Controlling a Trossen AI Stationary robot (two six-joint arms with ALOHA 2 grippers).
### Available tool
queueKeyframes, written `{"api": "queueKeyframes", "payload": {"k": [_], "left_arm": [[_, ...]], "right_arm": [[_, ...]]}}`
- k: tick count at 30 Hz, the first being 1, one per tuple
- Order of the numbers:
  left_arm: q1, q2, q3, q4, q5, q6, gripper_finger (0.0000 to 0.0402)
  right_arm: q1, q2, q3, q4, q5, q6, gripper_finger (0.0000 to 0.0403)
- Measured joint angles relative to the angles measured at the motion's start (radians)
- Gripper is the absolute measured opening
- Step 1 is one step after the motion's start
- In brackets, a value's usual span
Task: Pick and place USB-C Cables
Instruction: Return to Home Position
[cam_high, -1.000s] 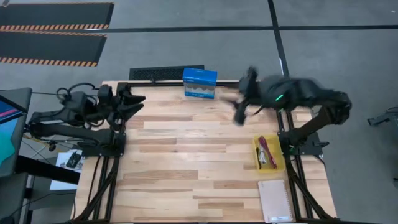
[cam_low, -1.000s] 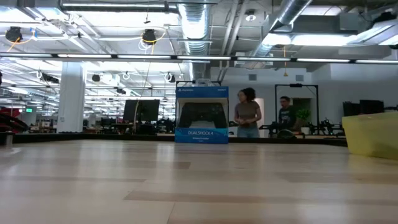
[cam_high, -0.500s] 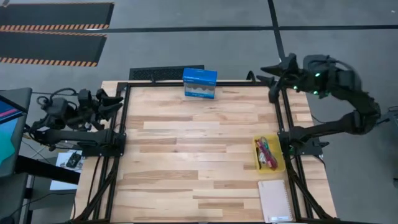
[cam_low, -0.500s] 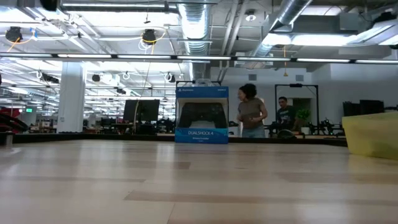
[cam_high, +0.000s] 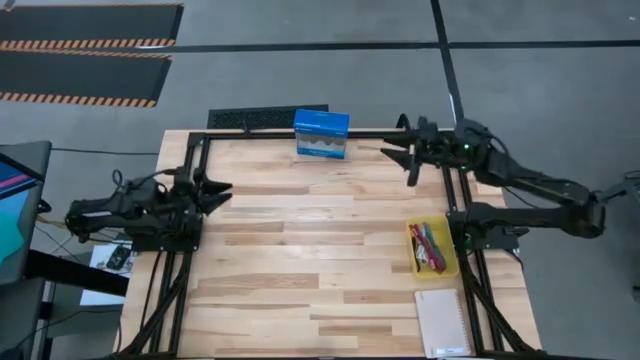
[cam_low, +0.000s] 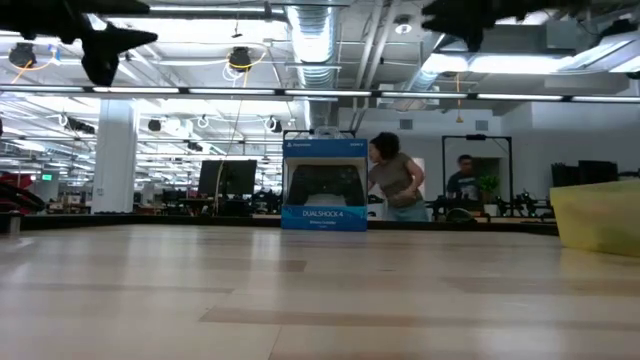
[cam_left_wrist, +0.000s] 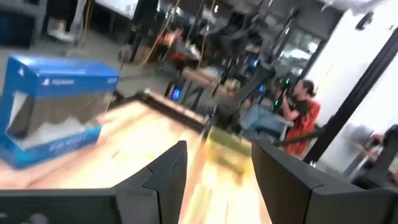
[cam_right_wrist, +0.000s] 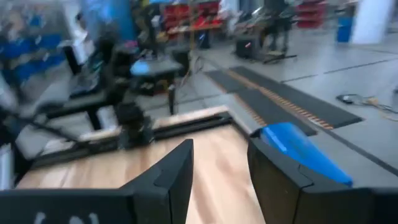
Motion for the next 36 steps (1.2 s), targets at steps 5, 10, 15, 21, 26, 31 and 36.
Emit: {"api": "queueKeyframes", "payload": {"k": [5,10,15,21,26,31,36], "left_arm": [[0.000,-0.008,-0.115,0.106,0.011,0.014,0.0168],[0.000,-0.034,-0.238,0.211,0.019,0.015,0.0168],[0.000,-0.047,-0.326,0.313,0.051,0.016,0.0168],[0.000,-0.047,-0.354,0.366,0.108,0.019,0.0169],[0.000,-0.047,-0.354,0.364,0.114,0.048,0.0169],[0.000,-0.047,-0.354,0.346,0.106,0.051,0.0168],[0.000,-0.047,-0.355,0.328,0.090,0.064,0.0169]], "right_arm": [[-0.047,0.010,-0.142,0.137,0.000,0.121,0.0171],[-0.053,0.009,-0.285,0.294,-0.013,0.190,0.0172],[-0.053,0.007,-0.385,0.470,-0.046,0.226,0.0173],[-0.059,-0.029,-0.412,0.615,-0.236,0.328,0.0165],[-0.109,-0.208,-0.371,0.444,-0.243,0.371,0.0151],[-0.127,-0.424,-0.328,0.195,-0.240,0.342,0.0135],[-0.107,-0.596,-0.352,0.018,-0.164,0.285,0.0121]]}}
